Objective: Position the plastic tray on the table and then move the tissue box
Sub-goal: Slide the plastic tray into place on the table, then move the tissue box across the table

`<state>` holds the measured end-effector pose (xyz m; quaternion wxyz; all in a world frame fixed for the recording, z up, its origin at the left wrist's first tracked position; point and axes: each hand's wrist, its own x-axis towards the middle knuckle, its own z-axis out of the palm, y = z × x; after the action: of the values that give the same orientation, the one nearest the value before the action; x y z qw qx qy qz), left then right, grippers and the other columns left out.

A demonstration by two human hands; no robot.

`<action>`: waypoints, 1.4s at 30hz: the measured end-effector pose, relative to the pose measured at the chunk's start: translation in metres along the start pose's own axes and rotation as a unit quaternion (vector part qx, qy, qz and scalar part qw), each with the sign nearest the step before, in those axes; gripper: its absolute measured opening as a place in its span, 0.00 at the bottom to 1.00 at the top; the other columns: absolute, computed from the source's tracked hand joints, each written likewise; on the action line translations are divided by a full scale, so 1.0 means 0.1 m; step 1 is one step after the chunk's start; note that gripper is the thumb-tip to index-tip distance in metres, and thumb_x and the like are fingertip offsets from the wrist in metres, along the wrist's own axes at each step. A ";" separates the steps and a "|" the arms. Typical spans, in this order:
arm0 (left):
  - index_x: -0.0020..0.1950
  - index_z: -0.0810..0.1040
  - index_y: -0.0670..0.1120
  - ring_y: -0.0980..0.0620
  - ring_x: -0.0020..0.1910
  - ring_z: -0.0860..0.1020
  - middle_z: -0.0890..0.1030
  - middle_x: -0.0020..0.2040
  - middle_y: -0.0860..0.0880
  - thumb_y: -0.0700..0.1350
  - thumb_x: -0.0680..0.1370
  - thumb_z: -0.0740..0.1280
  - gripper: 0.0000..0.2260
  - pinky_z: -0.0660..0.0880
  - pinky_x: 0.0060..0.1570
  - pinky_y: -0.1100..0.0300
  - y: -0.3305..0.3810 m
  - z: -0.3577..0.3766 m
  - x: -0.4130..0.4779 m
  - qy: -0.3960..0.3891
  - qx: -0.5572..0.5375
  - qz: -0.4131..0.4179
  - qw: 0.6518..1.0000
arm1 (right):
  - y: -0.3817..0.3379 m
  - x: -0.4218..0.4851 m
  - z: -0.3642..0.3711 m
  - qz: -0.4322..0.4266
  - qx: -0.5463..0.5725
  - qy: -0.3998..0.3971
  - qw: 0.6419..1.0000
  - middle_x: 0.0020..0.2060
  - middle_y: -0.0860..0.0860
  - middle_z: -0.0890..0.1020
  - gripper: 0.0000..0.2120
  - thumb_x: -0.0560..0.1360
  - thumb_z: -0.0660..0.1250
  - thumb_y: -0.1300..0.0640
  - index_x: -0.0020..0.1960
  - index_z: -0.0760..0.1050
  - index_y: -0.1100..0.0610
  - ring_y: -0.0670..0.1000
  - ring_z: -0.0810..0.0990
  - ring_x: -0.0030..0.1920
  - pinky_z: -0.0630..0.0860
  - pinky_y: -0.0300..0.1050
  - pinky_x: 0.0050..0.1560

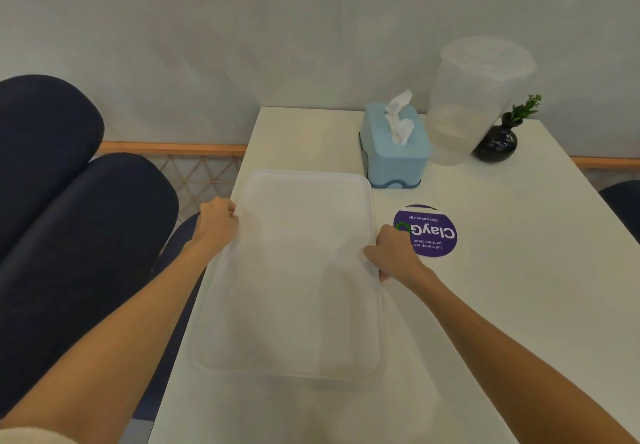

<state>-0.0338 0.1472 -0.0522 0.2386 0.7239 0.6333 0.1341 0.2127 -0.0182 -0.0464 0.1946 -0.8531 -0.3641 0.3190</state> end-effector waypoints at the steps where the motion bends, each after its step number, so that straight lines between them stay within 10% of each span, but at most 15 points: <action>1: 0.33 0.69 0.48 0.44 0.40 0.71 0.73 0.42 0.43 0.33 0.77 0.62 0.15 0.67 0.42 0.56 0.00 -0.01 -0.01 -0.003 -0.001 0.000 1.000 | 0.01 -0.01 0.00 0.002 0.005 -0.003 1.000 0.35 0.55 0.76 0.06 0.73 0.65 0.61 0.47 0.70 0.62 0.56 0.80 0.30 0.78 0.42 0.31; 3: 0.45 0.80 0.42 0.38 0.46 0.77 0.79 0.47 0.39 0.33 0.77 0.62 0.08 0.72 0.46 0.53 0.00 -0.01 -0.02 -0.004 0.002 -0.002 1.000 | 0.02 -0.04 -0.03 0.003 0.012 -0.008 1.000 0.34 0.56 0.78 0.06 0.73 0.64 0.61 0.47 0.71 0.63 0.55 0.79 0.28 0.78 0.43 0.30; 8: 0.70 0.71 0.41 0.38 0.62 0.75 0.76 0.65 0.40 0.40 0.79 0.63 0.19 0.74 0.55 0.48 0.14 -0.09 -0.01 -0.002 0.004 -0.008 1.000 | 0.03 -0.05 -0.27 -0.007 0.013 0.012 1.000 0.43 0.63 0.84 0.10 0.75 0.64 0.61 0.49 0.78 0.67 0.62 0.85 0.39 0.84 0.53 0.42; 17: 0.62 0.77 0.41 0.40 0.58 0.78 0.80 0.55 0.43 0.40 0.75 0.67 0.15 0.73 0.51 0.56 1.29 -0.13 0.51 -0.009 -0.175 0.084 0.981 | 0.07 0.31 -0.85 -0.005 0.134 0.100 0.986 0.56 0.58 0.79 0.21 0.74 0.64 0.57 0.65 0.68 0.59 0.59 0.82 0.49 0.81 0.48 0.43; 28: 0.71 0.68 0.43 0.45 0.65 0.73 0.74 0.67 0.44 0.47 0.78 0.64 0.22 0.68 0.54 0.60 2.64 0.61 1.28 -0.063 -0.242 0.093 0.964 | -0.01 0.98 -0.78 -0.026 0.283 0.149 0.947 0.62 0.59 0.74 0.31 0.74 0.67 0.54 0.72 0.59 0.60 0.60 0.77 0.56 0.78 0.57 0.56; 33: 0.77 0.58 0.46 0.45 0.71 0.67 0.67 0.74 0.46 0.53 0.79 0.60 0.28 0.66 0.68 0.52 2.81 0.90 1.54 -0.127 -0.299 0.042 0.945 | 0.07 1.15 -0.70 -0.039 0.294 0.139 0.945 0.57 0.55 0.68 0.22 0.76 0.64 0.47 0.66 0.66 0.55 0.44 0.73 0.41 0.77 0.48 0.49; 36: 0.76 0.59 0.50 0.48 0.71 0.67 0.66 0.75 0.51 0.56 0.79 0.56 0.27 0.64 0.70 0.47 2.84 1.02 1.61 -0.194 -0.318 0.017 0.928 | 0.09 1.23 -0.72 -0.051 0.304 0.135 0.941 0.58 0.58 0.72 0.19 0.77 0.61 0.47 0.63 0.68 0.56 0.51 0.76 0.45 0.75 0.47 0.48; 42: 0.65 0.71 0.49 0.55 0.43 0.78 0.80 0.49 0.52 0.53 0.78 0.56 0.18 0.72 0.39 0.58 2.83 1.13 1.66 -0.207 -0.392 -0.014 0.896 | 0.03 1.39 -0.65 -0.060 0.307 0.134 0.940 0.67 0.61 0.70 0.29 0.80 0.55 0.47 0.75 0.54 0.60 0.58 0.75 0.59 0.75 0.53 0.59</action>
<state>0.2906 0.2660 -0.0200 0.6302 0.5744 0.4761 0.2151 0.3324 0.0769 -0.0572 0.5128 -0.7637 -0.2691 0.2854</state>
